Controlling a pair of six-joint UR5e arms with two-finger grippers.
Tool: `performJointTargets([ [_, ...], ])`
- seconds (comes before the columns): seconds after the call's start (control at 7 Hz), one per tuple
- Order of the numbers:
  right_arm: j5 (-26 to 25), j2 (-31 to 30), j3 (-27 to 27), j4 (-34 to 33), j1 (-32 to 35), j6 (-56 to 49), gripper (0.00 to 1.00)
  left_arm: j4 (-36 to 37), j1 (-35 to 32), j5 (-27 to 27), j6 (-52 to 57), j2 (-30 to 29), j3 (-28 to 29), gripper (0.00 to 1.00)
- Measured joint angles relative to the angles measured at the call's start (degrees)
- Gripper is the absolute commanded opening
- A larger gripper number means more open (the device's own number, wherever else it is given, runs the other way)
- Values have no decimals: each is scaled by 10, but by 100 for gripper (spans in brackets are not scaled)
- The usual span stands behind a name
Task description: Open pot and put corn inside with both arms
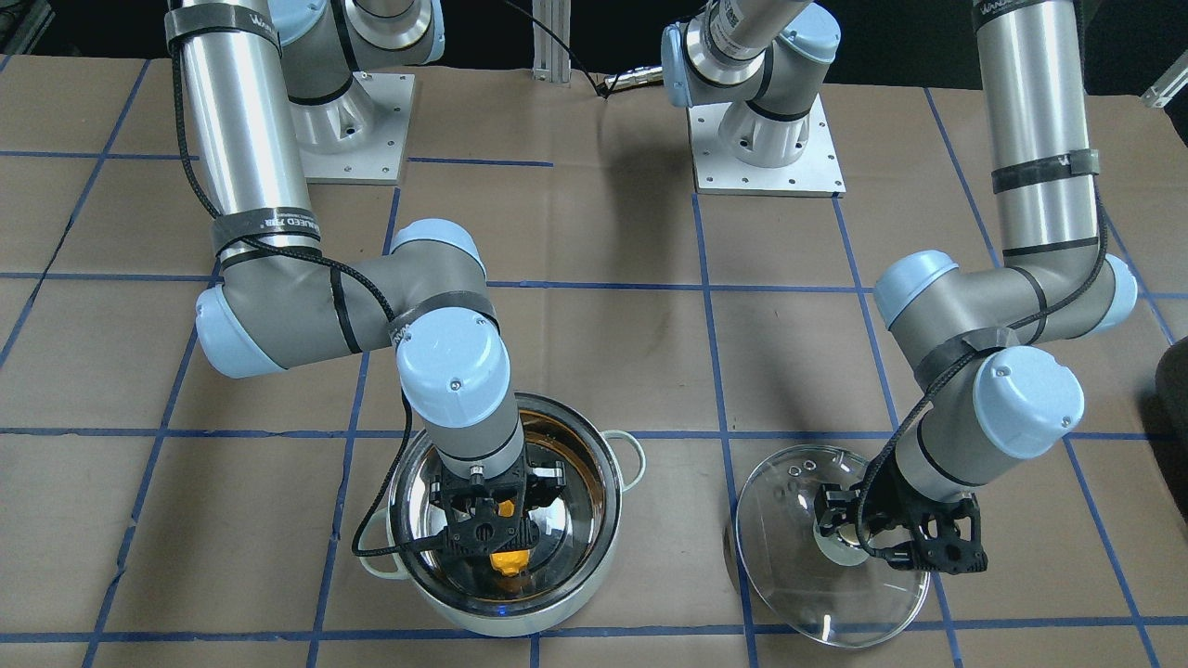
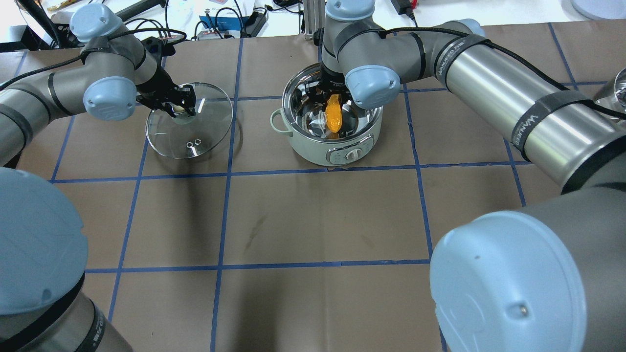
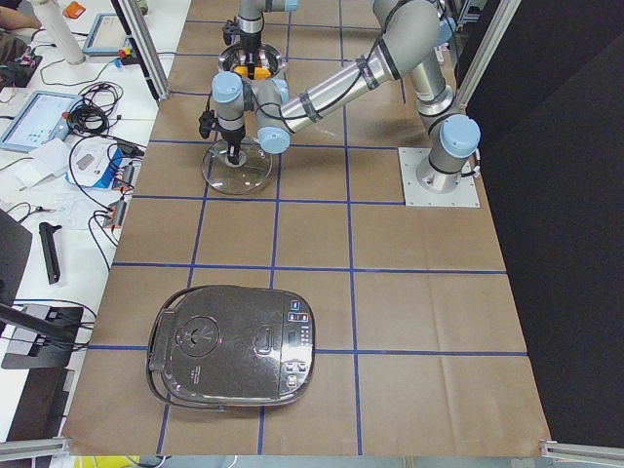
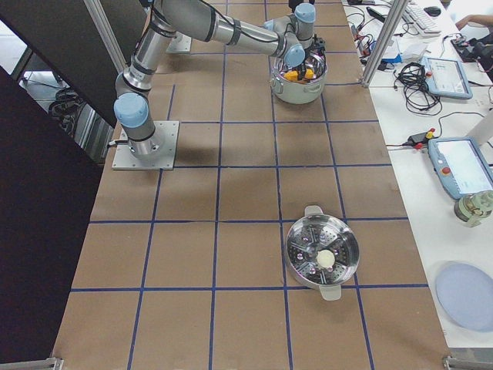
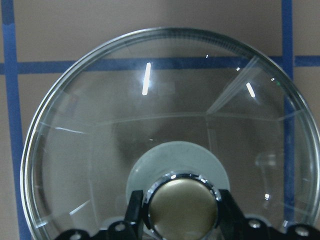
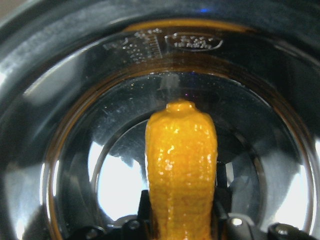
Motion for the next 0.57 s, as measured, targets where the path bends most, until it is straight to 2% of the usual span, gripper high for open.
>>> performJointTargets([
  [0.29,-32,-12,2,-3,0,-7,100,-49,-2,4,-11,35,14,100],
  [0.57,-37,-79,1,46,-7,-8,100,-168,-39,18,-78,114,35,100],
])
